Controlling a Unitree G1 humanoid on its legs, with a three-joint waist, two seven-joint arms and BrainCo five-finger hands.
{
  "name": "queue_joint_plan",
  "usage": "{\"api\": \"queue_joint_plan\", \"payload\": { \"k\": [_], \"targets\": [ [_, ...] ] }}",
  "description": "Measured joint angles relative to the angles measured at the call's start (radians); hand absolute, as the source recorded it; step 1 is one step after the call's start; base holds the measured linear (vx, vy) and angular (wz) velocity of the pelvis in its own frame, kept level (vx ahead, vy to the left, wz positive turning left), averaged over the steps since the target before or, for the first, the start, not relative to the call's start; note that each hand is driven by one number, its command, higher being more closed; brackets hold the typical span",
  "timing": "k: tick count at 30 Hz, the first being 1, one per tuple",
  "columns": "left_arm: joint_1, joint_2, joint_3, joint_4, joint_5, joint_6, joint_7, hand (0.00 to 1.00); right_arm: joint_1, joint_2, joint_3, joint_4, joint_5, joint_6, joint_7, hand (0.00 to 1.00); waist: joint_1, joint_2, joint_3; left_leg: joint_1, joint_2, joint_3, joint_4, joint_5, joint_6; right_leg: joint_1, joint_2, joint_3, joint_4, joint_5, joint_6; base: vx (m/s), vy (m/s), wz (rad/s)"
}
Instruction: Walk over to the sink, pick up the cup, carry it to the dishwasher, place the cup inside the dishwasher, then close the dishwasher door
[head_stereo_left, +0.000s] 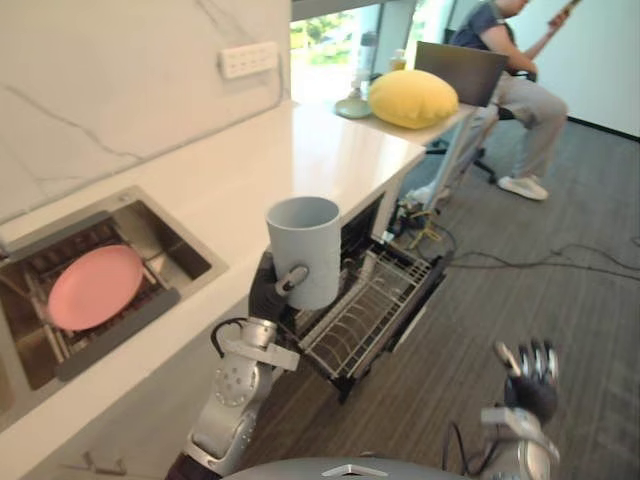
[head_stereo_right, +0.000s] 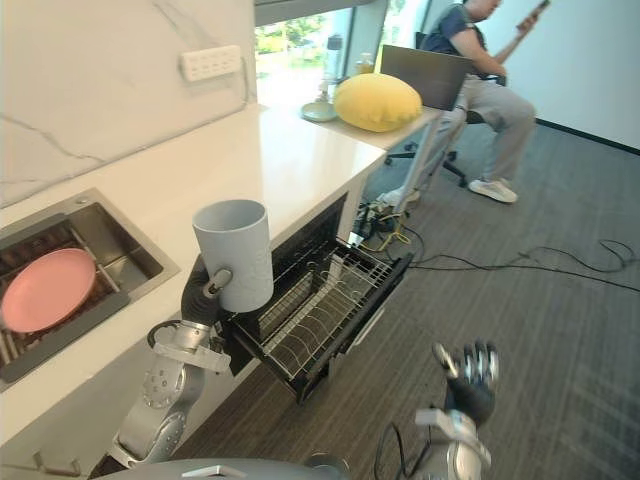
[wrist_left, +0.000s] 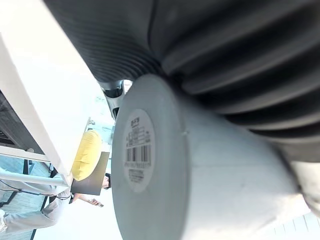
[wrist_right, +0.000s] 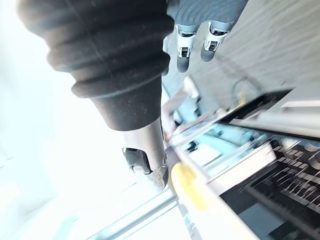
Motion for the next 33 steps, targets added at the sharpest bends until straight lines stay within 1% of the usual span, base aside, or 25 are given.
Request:
{"api": "queue_joint_plan", "payload": {
  "k": [1, 2, 3, 4, 5, 6, 7, 8, 10, 11, 14, 16, 17, 19, 20, 21, 23, 25, 28, 30, 31, 33],
  "targets": [
    [-0.013, -0.002, 0.05, -0.003, 0.011, 0.004, 0.017, 1.0, -0.045, -0.006, 0.011, -0.029, 0.0, -0.002, 0.036, 0.0, 0.003, -0.002, 0.001, -0.026, 0.015, -0.058, 0.031, -0.019, -0.007, -0.005, 0.021, 0.021, -0.035, 0.028, 0.024, 0.0, -0.06, -0.47],
    [-0.022, -0.003, 0.073, -0.003, 0.02, 0.006, 0.028, 1.0, -0.066, -0.015, 0.023, -0.048, 0.0, -0.002, 0.049, 0.0, 0.012, 0.01, -0.001, -0.038, 0.023, -0.088, 0.037, -0.038, -0.013, -0.006, 0.039, 0.029, -0.064, 0.046, 0.024, -0.01, -0.05, -0.67],
    [-0.044, -0.007, 0.113, -0.001, 0.028, 0.006, 0.053, 1.0, -0.114, -0.034, 0.047, -0.072, -0.001, -0.007, 0.07, 0.0, 0.027, 0.02, -0.004, -0.056, 0.035, -0.104, 0.045, -0.058, -0.009, 0.002, 0.067, 0.051, -0.151, 0.098, 0.021, -0.01, 0.001, -0.63],
    [-0.078, -0.002, 0.134, 0.007, 0.06, 0.007, 0.087, 1.0, -0.155, -0.053, 0.086, -0.106, -0.002, -0.013, 0.083, 0.0, 0.037, 0.022, -0.006, -0.064, 0.037, -0.097, 0.045, -0.059, -0.01, 0.037, 0.08, 0.056, -0.255, 0.154, 0.016, 0.01, 0.013, -0.54],
    [-0.096, -0.002, 0.145, 0.016, 0.078, 0.007, 0.103, 1.0, -0.17, -0.064, 0.106, -0.123, -0.005, -0.015, 0.088, 0.0, 0.04, 0.015, -0.001, -0.065, 0.034, -0.095, 0.044, -0.059, -0.01, 0.054, 0.085, 0.055, -0.296, 0.181, 0.019, 0.01, -0.009, -0.3],
    [-0.126, -0.003, 0.153, 0.042, 0.12, 0.008, 0.14, 1.0, -0.209, -0.09, 0.143, -0.138, -0.022, -0.023, 0.106, 0.0, 0.044, 0.005, 0.005, -0.062, 0.03, -0.095, 0.047, -0.061, -0.01, 0.069, 0.087, 0.061, -0.329, 0.211, 0.028, 0.03, 0.003, -0.21],
    [-0.144, -0.003, 0.151, 0.068, 0.16, 0.021, 0.176, 1.0, -0.248, -0.113, 0.192, -0.154, -0.023, -0.019, 0.114, 0.0, 0.048, 0.001, 0.004, -0.06, 0.029, -0.096, 0.051, -0.061, -0.011, 0.07, 0.088, 0.067, -0.329, 0.219, 0.028, 0.02, 0.009, -0.25],
    [-0.152, -0.005, 0.15, 0.08, 0.183, 0.029, 0.196, 1.0, -0.267, -0.12, 0.216, -0.166, -0.021, -0.014, 0.122, 0.0, 0.052, 0.002, 0.004, -0.058, 0.029, -0.097, 0.054, -0.061, -0.011, 0.07, 0.089, 0.067, -0.329, 0.222, 0.026, 0.03, 0.023, -0.32],
    [-0.171, -0.007, 0.149, 0.112, 0.244, 0.049, 0.259, 1.0, -0.34, -0.132, 0.301, -0.173, -0.019, 0.006, 0.148, 0.0, 0.059, 0.003, 0.005, -0.046, 0.026, -0.098, 0.058, -0.063, -0.01, 0.072, 0.088, 0.077, -0.329, 0.23, 0.024, 0.01, 0.016, -0.28],
    [-0.19, -0.013, 0.141, 0.135, 0.287, 0.067, 0.292, 1.0, -0.36, -0.139, 0.34, -0.173, -0.017, 0.028, 0.154, 0.0, 0.062, 0.003, 0.005, -0.036, 0.02, -0.103, 0.048, -0.064, -0.008, 0.079, 0.085, 0.076, -0.328, 0.231, 0.025, 0.0, 0.025, -0.06],
    [-0.196, -0.025, 0.138, 0.136, 0.355, 0.077, 0.334, 1.0, -0.367, -0.141, 0.367, -0.174, 0.013, 0.059, 0.156, 0.0, 0.064, 0.003, 0.005, -0.03, 0.005, -0.12, 0.025, -0.063, -0.007, 0.081, 0.075, 0.069, -0.329, 0.232, 0.027, -0.02, 0.028, 0.09],
    [-0.197, -0.025, 0.124, 0.157, 0.415, 0.083, 0.369, 1.0, -0.368, -0.147, 0.389, -0.174, 0.056, 0.087, 0.166, 0.0, 0.065, 0.005, 0.004, -0.028, -0.005, -0.126, 0.011, -0.057, 0.003, 0.082, 0.066, 0.059, -0.329, 0.235, 0.032, -0.04, 0.025, 0.13],
    [-0.199, -0.025, 0.109, 0.168, 0.446, 0.106, 0.393, 1.0, -0.369, -0.151, 0.406, -0.184, 0.071, 0.11, 0.174, 0.0, 0.065, 0.005, 0.004, -0.027, -0.017, -0.129, -0.005, -0.051, 0.012, 0.079, 0.057, 0.055, -0.329, 0.238, 0.036, -0.06, 0.021, 0.1],
    [-0.199, -0.025, 0.102, 0.176, 0.469, 0.117, 0.412, 1.0, -0.369, -0.151, 0.423, -0.205, 0.086, 0.128, 0.174, 0.0, 0.065, 0.006, 0.004, -0.028, -0.026, -0.133, -0.011, -0.047, 0.016, 0.076, 0.051, 0.053, -0.329, 0.24, 0.039, -0.07, 0.02, 0.08],
    [-0.201, -0.025, 0.089, 0.198, 0.509, 0.127, 0.44, 1.0, -0.384, -0.151, 0.454, -0.216, 0.101, 0.148, 0.174, 0.0, 0.063, 0.006, 0.004, -0.027, -0.032, -0.137, -0.016, -0.041, 0.021, 0.078, 0.043, 0.051, -0.329, 0.242, 0.041, -0.08, 0.016, 0.06],
    [-0.201, -0.025, 0.087, 0.199, 0.514, 0.128, 0.443, 1.0, -0.387, -0.151, 0.457, -0.217, 0.101, 0.152, 0.174, 0.0, 0.063, 0.006, 0.004, -0.027, -0.034, -0.138, -0.017, -0.041, 0.022, 0.078, 0.042, 0.051, -0.329, 0.243, 0.041, -0.1, 0.012, 0.08],
    [-0.203, -0.026, 0.065, 0.2, 0.566, 0.138, 0.471, 1.0, -0.395, -0.151, 0.478, -0.234, 0.124, 0.173, 0.173, 0.0, 0.062, 0.006, 0.004, -0.027, -0.047, -0.145, -0.036, -0.029, 0.03, 0.073, 0.033, 0.049, -0.329, 0.248, 0.043, -0.1, 0.003, 0.1],
    [-0.203, -0.024, 0.058, 0.2, 0.619, 0.138, 0.496, 1.0, -0.401, -0.151, 0.511, -0.241, 0.138, 0.181, 0.172, 0.0, 0.064, 0.005, 0.004, -0.03, -0.054, -0.149, -0.044, -0.023, 0.035, 0.069, 0.028, 0.048, -0.329, 0.252, 0.045, -0.09, -0.004, 0.06],
    [-0.217, -0.024, 0.033, 0.212, 0.639, 0.144, 0.523, 1.0, -0.412, -0.15, 0.559, -0.241, 0.139, 0.198, 0.161, 0.0, 0.065, 0.005, 0.004, -0.035, -0.064, -0.149, -0.048, -0.014, 0.041, 0.062, 0.018, 0.047, -0.329, 0.255, 0.05, -0.11, -0.019, 0.01],
    [-0.234, -0.024, 0.024, 0.237, 0.653, 0.145, 0.525, 1.0, -0.413, -0.149, 0.58, -0.241, 0.139, 0.208, 0.142, 0.0, 0.065, 0.005, 0.003, -0.041, -0.067, -0.151, -0.054, -0.011, 0.043, 0.058, 0.014, 0.047, -0.329, 0.256, 0.05, -0.11, -0.029, 0.02],
    [-0.236, -0.024, 0.016, 0.246, 0.661, 0.146, 0.525, 1.0, -0.413, -0.148, 0.594, -0.241, 0.138, 0.222, 0.141, 0.0, 0.063, 0.005, 0.003, -0.041, -0.072, -0.151, -0.064, -0.002, 0.044, 0.053, 0.012, 0.047, -0.329, 0.256, 0.05, -0.09, -0.032, 0.02],
    [-0.236, -0.024, -0.004, 0.25, 0.67, 0.147, 0.525, 1.0, -0.413, -0.148, 0.608, -0.241, 0.138, 0.235, 0.129, 0.0, 0.061, 0.004, 0.003, -0.04, -0.077, -0.152, -0.078, 0.01, 0.044, 0.047, 0.01, 0.046, -0.329, 0.258, 0.051, -0.06, -0.03, 0.02]
  ]
}}
